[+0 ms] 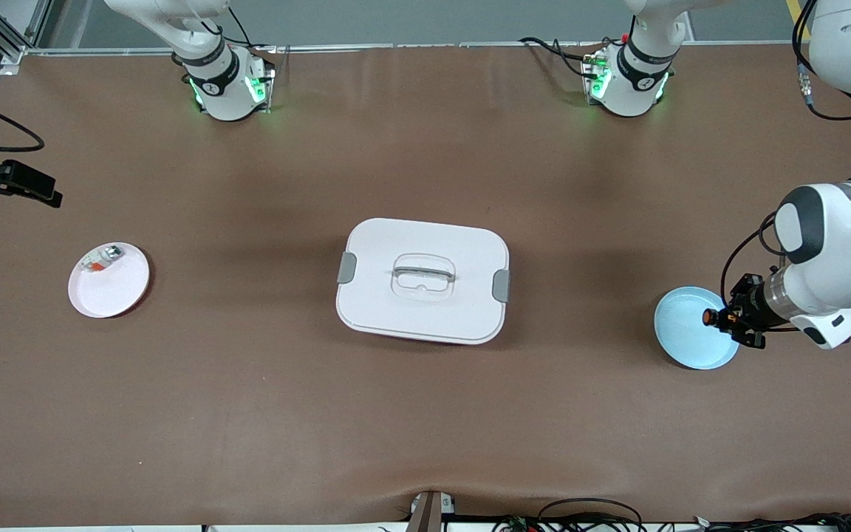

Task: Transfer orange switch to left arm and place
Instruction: 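Move the switch with the left gripper over the light-blue plate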

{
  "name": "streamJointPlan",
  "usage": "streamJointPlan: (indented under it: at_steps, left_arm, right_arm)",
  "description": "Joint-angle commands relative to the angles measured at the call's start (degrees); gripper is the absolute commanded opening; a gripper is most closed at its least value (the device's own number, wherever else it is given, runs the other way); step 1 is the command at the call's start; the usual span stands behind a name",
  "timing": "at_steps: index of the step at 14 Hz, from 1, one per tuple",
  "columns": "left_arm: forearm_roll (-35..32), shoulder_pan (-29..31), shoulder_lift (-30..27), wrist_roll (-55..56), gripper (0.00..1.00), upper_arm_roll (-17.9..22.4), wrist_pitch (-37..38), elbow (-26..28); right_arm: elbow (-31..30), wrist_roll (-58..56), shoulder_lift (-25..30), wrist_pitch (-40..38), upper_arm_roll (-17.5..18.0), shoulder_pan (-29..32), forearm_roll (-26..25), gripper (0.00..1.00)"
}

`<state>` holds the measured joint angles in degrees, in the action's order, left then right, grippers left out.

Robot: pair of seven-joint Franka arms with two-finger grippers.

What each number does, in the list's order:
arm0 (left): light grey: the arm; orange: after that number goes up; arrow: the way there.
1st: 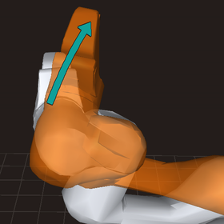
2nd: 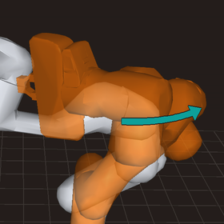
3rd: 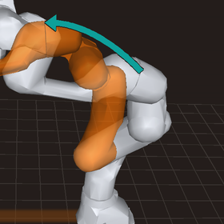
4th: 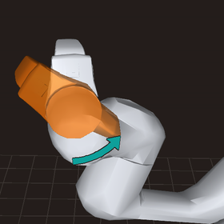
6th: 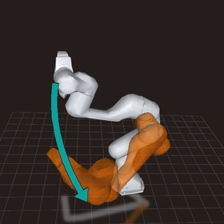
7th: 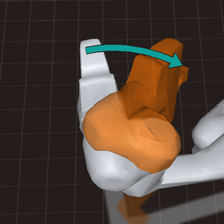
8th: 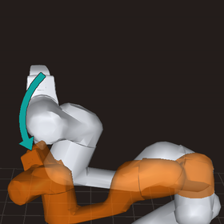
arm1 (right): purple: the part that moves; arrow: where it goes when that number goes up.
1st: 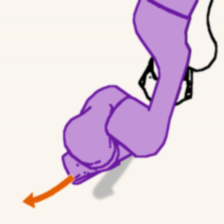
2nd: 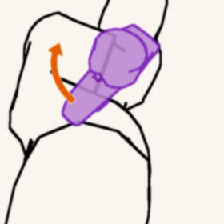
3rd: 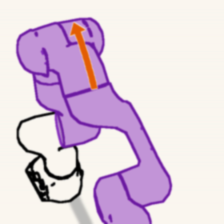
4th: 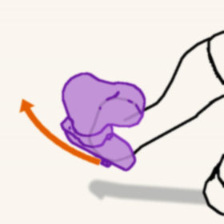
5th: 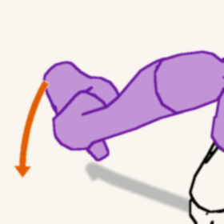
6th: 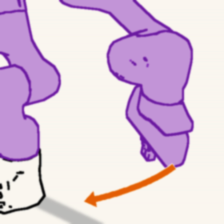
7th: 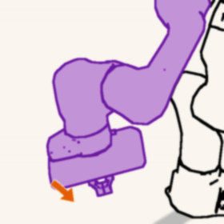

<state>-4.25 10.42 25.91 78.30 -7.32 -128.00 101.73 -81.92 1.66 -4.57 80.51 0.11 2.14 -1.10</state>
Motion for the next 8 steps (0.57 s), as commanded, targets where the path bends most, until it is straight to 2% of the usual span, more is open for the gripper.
streamJointPlan:
  at_steps: [1,3,6,8]
  left_arm:
    - [-0.1,0.1,0.8,0.7,0.00,0.0,-4.8,2.4]
    - [-0.3,0.2,1.0,0.7,0.00,0.0,-7.6,4.6]
    - [-0.5,0.3,2.8,0.7,0.00,0.0,-8.2,4.8]
    - [-0.5,1.3,4.1,0.7,0.00,0.0,-9.5,4.9]
  right_arm:
    - [-4.5,0.8,3.7,2.0,-0.4,-0.2,2.3,1.00]
    - [-8.1,0.9,6.2,3.9,-0.4,-0.2,2.3,1.00]
    - [-13.3,0.9,10.1,6.9,-0.4,-0.2,2.4,1.00]
    - [-14.3,1.0,11.0,7.2,-0.4,-0.2,2.8,1.00]
